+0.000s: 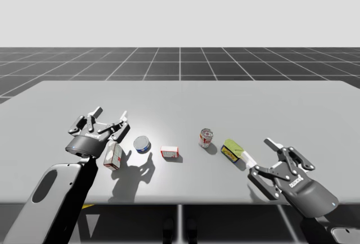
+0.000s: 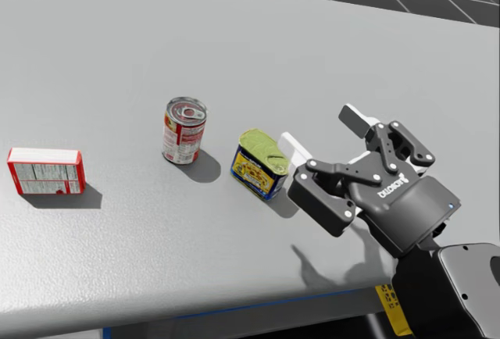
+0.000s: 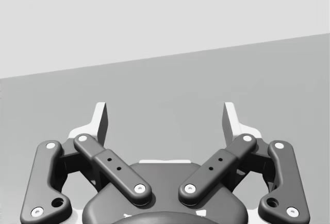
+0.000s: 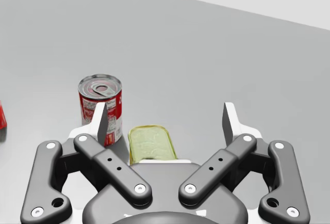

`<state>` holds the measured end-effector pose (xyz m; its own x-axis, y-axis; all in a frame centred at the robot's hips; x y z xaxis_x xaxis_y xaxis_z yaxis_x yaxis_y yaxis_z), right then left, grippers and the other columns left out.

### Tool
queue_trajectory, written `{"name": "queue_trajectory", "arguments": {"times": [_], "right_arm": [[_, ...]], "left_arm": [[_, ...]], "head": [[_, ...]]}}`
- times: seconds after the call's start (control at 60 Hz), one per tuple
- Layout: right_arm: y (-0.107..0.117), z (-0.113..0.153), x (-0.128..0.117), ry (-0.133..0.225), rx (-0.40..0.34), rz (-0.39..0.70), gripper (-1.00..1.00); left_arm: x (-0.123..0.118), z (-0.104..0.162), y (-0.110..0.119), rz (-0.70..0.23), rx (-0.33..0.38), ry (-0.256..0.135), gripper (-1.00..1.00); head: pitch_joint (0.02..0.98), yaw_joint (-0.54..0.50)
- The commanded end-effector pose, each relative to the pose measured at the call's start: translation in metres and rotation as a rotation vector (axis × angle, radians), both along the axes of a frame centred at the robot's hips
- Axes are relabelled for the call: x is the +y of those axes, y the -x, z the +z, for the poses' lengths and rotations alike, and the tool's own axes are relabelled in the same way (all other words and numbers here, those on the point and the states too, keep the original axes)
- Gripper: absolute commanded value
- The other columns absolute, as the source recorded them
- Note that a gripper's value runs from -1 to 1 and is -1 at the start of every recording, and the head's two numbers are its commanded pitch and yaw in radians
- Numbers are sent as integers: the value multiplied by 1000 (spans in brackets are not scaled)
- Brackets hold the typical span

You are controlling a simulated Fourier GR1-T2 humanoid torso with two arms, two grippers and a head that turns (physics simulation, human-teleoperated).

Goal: Grasp the can of spam and hold it up.

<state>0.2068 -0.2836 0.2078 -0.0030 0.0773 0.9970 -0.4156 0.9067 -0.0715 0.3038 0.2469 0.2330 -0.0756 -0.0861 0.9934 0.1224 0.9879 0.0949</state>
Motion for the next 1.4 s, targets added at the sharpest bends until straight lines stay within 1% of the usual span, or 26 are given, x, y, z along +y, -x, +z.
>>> {"name": "queue_trajectory", "arguments": {"times": [0.017,0.117,0.167,0.217,0.25,0.3,0.35,0.4,0.55,0.867,0.917,1.0,1.017,1.033,1.05,1.067,1.083,1.1,1.133,1.167,1.233,1.25,1.3,1.317,1.383,1.4], "right_arm": [[6,-24,1,-11,50,48,-1000],[1,-37,2,-23,76,49,-1000],[-1,-42,3,-20,86,48,-1000],[-3,-47,4,-24,104,53,-1000],[-4,-50,5,-20,113,52,-1000],[-7,-55,6,-25,133,48,-1000],[-10,-57,6,-20,135,45,-1000],[-14,-60,7,-24,146,38,-1000],[-26,-69,9,-4,163,29,-1000],[-48,-75,19,3,207,36,-1000],[-50,-77,18,0,223,39,-1000],[-51,-79,16,-19,259,32,-1000],[-50,-81,14,-25,277,25,-705],[-50,-81,14,-25,277,25,-705],[-48,-83,14,-29,282,-3,-324],[-48,-84,13,-21,308,8,366],[-48,-85,12,-20,311,8,870],[-48,-84,11,-28,323,2,1000],[-48,-84,11,-42,320,2,1000],[-48,-84,11,-38,319,5,1000],[-48,-84,10,-46,325,2,1000],[-48,-84,10,-45,325,2,1000],[-48,-84,10,-45,323,3,1000],[-48,-85,9,-45,322,4,974],[-47,-85,9,-45,320,5,965],[-47,-85,9,-44,319,5,972]], "left_arm": [[0,0,0,2,-2,-4,-1000],[0,0,0,-4,-1,0,-1000],[0,0,-1,-4,-2,-1,-1000],[0,0,0,-4,-2,1,-1000],[0,0,0,-4,-2,1,-1000],[0,0,0,-4,-3,0,-1000],[0,0,0,-5,-3,0,-1000],[0,0,-1,-6,-3,-1,-1000],[0,0,-1,-5,-3,0,-1000],[0,0,-1,-6,-3,0,-1000],[0,0,-1,-6,-3,0,-1000],[0,0,-1,-6,-4,-1,-1000],[0,0,-1,-6,-4,-2,-1000],[0,0,-1,-6,-4,-2,-1000],[0,0,-1,-6,-4,-1,-1000],[0,0,-1,-6,-3,0,-1000],[0,0,-1,-6,-3,0,-1000],[0,0,-1,-6,-3,-1,-1000],[0,0,-1,-6,-3,-1,-1000],[0,0,-1,-6,-3,-1,-1000],[-1,-1,-1,-7,-2,-2,-1000],[-1,-1,-1,-7,-2,-2,-1000],[0,-1,-1,-7,-2,-2,-1000],[-1,-1,-1,-7,-1,-2,-1000],[-1,-1,-1,-7,-1,-3,-1000],[-1,-1,-1,-7,-1,-3,-1000]], "head": [[863,-346],[863,-346],[862,-346],[861,-345],[861,-344],[861,-344],[861,-344],[862,-343],[862,-341],[854,-340],[848,-340],[844,-342],[842,-343],[842,-343],[841,-345],[839,-346],[838,-347],[835,-349],[826,-351],[817,-353],[771,-359],[735,-363],[694,-368],[653,-372],[600,-377],[574,-380]]}}
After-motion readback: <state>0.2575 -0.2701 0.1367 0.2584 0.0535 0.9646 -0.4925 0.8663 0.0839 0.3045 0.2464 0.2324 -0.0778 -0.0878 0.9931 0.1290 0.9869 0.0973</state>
